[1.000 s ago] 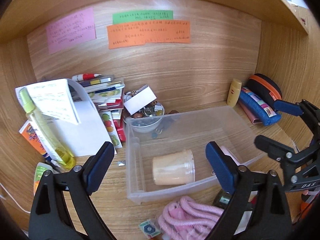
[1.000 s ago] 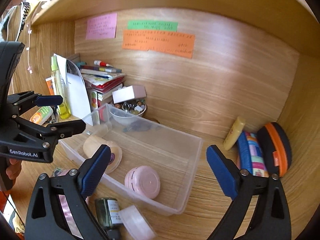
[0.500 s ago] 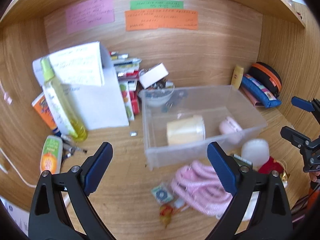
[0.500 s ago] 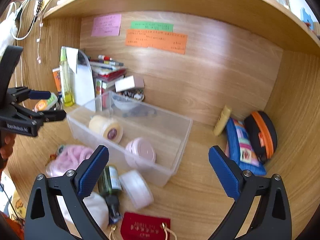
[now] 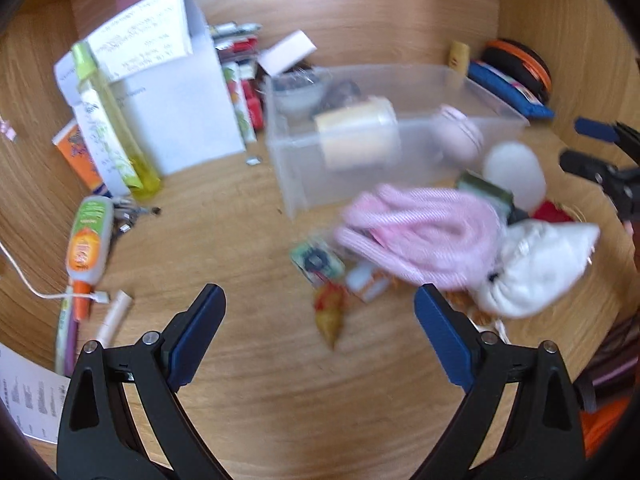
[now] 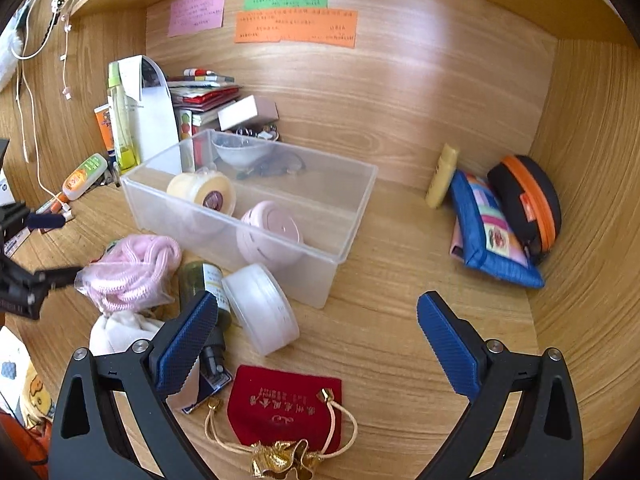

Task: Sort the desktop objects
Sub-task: 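Grasp the bagged pink rope with the left tool while the right tool grasps the white tape roll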

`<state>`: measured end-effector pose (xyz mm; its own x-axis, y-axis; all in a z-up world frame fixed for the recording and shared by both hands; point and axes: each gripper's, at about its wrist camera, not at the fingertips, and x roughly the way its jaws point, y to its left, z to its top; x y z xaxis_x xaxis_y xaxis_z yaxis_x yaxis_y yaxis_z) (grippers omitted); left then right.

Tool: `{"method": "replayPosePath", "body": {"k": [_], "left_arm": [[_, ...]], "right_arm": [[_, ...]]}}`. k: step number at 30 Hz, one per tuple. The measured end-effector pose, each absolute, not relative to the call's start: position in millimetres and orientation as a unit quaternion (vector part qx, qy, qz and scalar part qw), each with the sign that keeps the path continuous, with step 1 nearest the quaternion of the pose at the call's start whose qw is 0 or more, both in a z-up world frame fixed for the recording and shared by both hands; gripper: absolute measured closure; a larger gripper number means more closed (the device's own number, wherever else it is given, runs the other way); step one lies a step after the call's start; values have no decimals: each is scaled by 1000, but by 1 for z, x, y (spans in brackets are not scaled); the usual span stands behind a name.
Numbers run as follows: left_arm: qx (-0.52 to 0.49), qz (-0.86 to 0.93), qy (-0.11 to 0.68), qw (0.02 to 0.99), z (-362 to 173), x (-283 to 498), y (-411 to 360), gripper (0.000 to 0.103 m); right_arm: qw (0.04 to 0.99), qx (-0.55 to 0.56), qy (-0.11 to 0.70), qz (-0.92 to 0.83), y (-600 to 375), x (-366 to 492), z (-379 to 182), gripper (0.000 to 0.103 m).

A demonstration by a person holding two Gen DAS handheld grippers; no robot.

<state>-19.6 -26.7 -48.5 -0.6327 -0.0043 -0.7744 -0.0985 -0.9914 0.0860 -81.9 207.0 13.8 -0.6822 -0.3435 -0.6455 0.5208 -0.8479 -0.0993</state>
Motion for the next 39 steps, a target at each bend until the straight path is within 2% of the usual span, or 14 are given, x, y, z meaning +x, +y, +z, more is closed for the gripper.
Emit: {"method": "replayPosePath", "body": {"k": [10, 20, 27, 28, 30, 34, 37, 39], "left_arm": [[-456, 883, 85, 63, -70, -43, 2, 7], [-430, 897, 76, 74, -47, -61, -4, 7], [-415, 897, 120, 91, -43, -76, 17, 7], [-414, 898, 119, 93, -42, -78, 19, 7], [-412, 898, 113, 102, -42, -85, 22, 7], [-412, 898, 105, 116, -42, -91, 29, 8], [-405, 899, 104, 128, -41, -92, 36, 17], [-409, 897, 98, 136, -41, -94, 39, 29]], "right_arm": [[251, 369, 137, -884, 200, -98, -8, 3], [282, 386, 128, -869, 196, -115, -19, 3], [297, 397, 129, -859, 186, -124, -22, 7], [298, 398, 131, -858, 185, -125, -22, 9], [300, 400, 133, -856, 184, -127, -23, 21], [308, 409, 129, -849, 183, -132, -26, 32], [314, 413, 131, -845, 181, -133, -29, 45], [320, 418, 134, -840, 178, -132, -32, 57]]}}
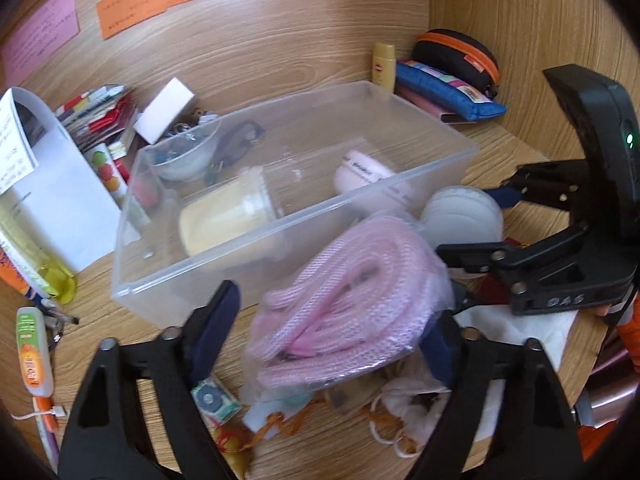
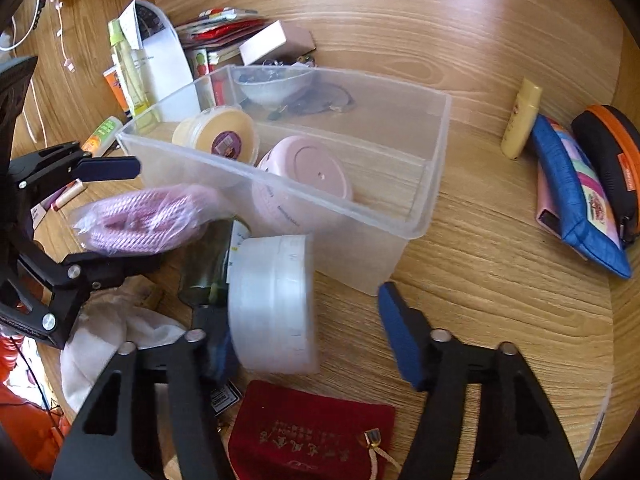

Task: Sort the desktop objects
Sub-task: 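Grasp the bagged pink rope with the left tool while the right tool grasps the white tape roll, then carry the pink rope and tape roll over the clear box with both tools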

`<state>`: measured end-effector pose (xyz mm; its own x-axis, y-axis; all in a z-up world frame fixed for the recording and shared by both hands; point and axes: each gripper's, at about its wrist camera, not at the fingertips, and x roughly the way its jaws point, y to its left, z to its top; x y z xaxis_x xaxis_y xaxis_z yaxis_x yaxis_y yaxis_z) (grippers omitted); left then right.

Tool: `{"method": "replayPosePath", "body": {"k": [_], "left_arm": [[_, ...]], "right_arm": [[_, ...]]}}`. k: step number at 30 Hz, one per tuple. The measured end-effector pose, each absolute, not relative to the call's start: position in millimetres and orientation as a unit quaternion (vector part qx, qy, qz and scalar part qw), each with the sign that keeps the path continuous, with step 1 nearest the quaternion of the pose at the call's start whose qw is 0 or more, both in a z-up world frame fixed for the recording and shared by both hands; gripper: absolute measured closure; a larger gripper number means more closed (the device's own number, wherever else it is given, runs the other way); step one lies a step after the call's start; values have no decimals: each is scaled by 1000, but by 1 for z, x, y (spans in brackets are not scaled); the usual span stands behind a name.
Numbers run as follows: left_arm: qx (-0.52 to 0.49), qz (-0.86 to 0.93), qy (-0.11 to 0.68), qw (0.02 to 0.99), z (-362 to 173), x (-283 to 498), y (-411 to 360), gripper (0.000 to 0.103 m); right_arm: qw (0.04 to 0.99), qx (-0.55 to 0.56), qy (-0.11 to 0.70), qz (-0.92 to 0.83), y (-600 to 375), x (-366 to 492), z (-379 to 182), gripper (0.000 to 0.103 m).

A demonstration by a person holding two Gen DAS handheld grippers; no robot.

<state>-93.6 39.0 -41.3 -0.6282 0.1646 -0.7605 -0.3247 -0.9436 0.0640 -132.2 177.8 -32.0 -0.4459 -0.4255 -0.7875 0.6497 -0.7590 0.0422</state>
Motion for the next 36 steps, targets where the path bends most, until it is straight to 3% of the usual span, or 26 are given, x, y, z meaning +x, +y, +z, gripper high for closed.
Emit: {"method": "replayPosePath", "body": {"k": [3, 5, 9, 12, 21, 36], "left_arm": [[-413, 895, 94, 139, -44, -96, 42, 48], [-410, 898, 95, 127, -44, -95, 42, 52], [-385, 911, 94, 112, -36, -86, 38, 68], [-374, 917, 88, 108, -28, -80, 32, 75], [-365, 924, 40, 105, -10, -70, 7, 84], [-341, 934, -25, 106, 20, -59, -23, 84]], "right_arm": [[327, 418, 136, -836, 174, -131, -34, 71], [329, 415, 139, -837, 171, -128, -34, 76], [311, 398, 146, -851, 172, -124, -31, 76], [305, 391, 138, -858, 179, -122, -26, 76], [292, 371, 117, -874, 196, -113, -6, 76], [291, 323, 86, -896, 205, -111, 37, 76]]}}
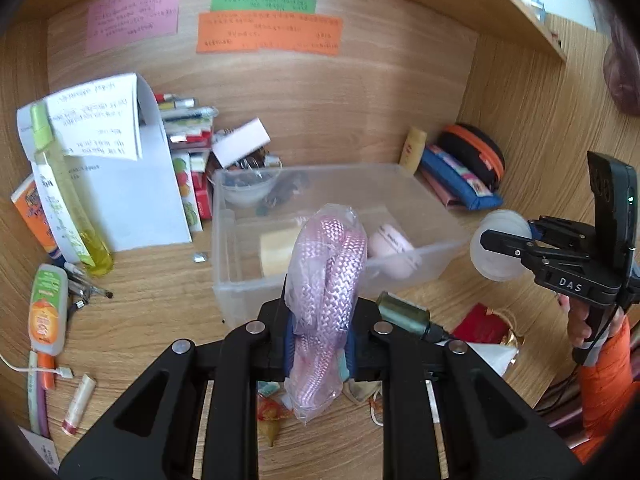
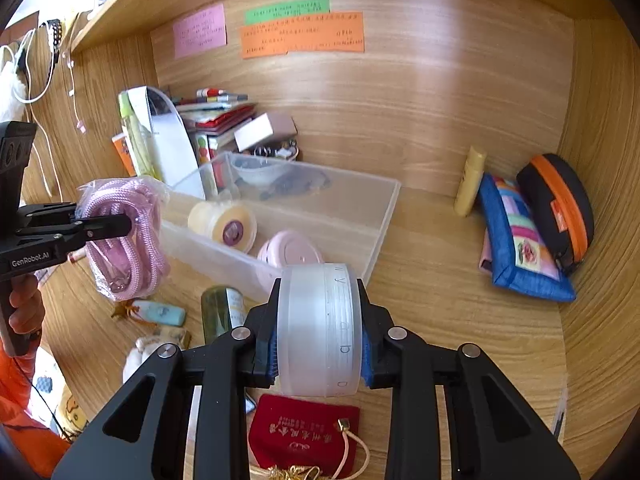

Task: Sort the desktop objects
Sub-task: 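Carry the pink rope and tape roll over the clear box with both tools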

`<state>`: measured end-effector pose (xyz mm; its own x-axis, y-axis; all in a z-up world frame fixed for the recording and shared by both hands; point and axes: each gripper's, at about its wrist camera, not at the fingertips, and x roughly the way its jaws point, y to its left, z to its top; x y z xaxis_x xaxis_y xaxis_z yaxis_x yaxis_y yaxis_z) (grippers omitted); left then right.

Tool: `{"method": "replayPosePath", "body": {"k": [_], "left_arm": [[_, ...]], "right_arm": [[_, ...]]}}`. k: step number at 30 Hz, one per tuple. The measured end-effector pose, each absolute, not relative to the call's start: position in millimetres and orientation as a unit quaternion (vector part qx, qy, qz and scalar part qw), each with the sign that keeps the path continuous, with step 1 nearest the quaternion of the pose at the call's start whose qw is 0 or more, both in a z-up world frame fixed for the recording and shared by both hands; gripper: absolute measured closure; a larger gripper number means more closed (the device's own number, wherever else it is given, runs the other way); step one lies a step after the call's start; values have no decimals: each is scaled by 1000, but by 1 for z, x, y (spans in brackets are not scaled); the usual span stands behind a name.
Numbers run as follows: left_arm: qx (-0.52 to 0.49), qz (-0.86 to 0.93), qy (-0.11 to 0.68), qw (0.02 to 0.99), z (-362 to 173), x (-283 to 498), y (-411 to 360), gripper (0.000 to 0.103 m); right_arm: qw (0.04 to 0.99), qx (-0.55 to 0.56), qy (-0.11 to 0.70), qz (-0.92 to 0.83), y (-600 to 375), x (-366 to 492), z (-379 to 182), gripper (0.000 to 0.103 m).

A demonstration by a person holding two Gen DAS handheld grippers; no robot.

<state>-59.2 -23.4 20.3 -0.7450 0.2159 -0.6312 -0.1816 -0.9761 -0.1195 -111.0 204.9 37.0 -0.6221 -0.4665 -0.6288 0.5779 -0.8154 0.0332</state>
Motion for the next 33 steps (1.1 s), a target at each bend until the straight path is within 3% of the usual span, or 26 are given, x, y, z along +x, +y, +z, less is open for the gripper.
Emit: {"method": "replayPosePath", "body": {"k": [19, 33], "left_arm": [[-290, 952, -54, 76, 74, -112, -51, 84], [-314, 947, -45, 49, 56, -166, -45, 84]], "right_arm": [[290, 299, 51, -908, 189, -156, 61, 76], [291, 311, 69, -902, 149, -200, 53, 76]]}}
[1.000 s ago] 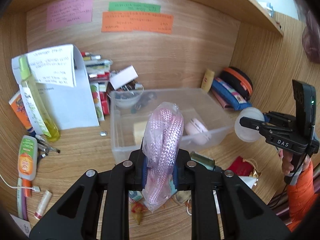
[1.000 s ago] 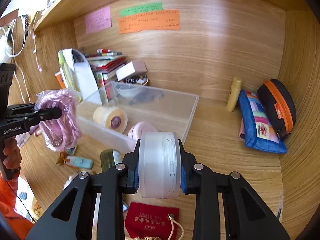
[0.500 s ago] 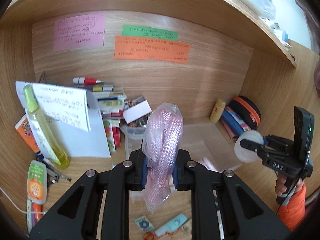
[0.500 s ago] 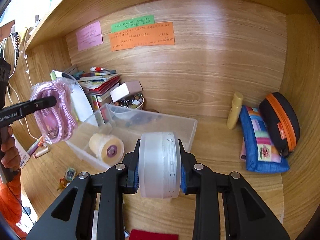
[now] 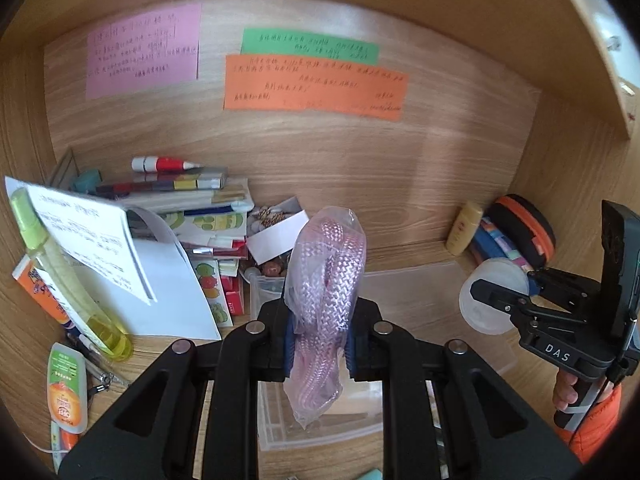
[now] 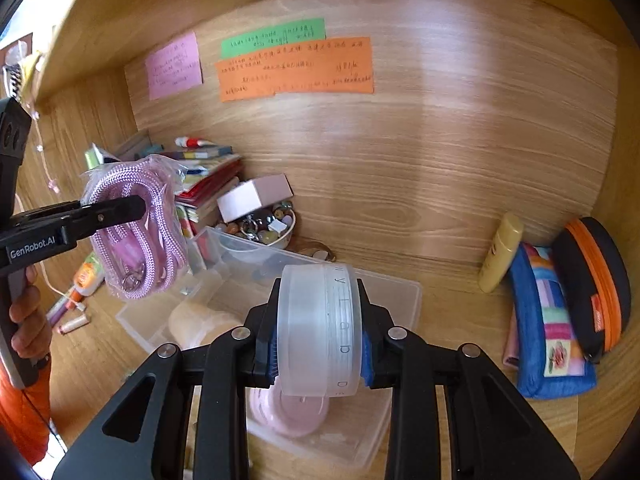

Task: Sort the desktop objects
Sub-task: 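Carry the pink rope and tape roll over the clear box with both tools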

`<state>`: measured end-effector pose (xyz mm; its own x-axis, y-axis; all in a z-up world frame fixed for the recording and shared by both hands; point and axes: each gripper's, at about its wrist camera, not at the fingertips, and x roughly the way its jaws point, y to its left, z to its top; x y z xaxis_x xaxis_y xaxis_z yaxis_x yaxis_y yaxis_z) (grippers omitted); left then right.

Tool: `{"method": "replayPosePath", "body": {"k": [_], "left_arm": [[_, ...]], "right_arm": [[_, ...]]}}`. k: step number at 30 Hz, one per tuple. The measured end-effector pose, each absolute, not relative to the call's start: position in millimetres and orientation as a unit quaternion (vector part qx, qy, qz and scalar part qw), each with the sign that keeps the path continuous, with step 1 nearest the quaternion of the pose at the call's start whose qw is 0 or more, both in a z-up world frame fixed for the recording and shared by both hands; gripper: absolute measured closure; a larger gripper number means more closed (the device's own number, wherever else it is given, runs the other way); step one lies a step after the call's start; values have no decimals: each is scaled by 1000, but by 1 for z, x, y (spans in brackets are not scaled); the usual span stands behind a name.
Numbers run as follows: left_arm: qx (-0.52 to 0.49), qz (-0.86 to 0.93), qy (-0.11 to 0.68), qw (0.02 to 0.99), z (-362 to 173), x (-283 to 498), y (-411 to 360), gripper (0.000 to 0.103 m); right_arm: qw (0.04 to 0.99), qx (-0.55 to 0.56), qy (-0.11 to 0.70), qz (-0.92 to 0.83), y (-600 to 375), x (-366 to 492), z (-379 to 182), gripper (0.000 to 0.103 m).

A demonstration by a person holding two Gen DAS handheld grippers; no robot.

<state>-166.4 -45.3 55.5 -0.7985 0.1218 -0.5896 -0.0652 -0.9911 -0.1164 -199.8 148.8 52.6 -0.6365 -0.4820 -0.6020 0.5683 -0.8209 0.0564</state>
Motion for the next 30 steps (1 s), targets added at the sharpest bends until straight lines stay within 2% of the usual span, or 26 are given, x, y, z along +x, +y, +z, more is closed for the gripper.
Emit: {"method": "replayPosePath", "body": {"k": [16, 25, 28, 30], "left_arm": [[-383, 922, -46, 29, -5, -202, -57, 84], [-381, 925, -14, 2, -10, -199, -51, 84], [-381, 925, -8, -4, -10, -195, -54, 80], [-381, 925, -8, -1, -10, -194, -52, 73]], "right_arm": [[261, 371, 97, -886, 141, -225, -4, 76], [253, 370, 116, -887, 137, -223, -10, 76], [251, 368, 131, -886, 131, -221, -14, 76], [249, 369, 139, -885, 128, -220, -16, 76]]}}
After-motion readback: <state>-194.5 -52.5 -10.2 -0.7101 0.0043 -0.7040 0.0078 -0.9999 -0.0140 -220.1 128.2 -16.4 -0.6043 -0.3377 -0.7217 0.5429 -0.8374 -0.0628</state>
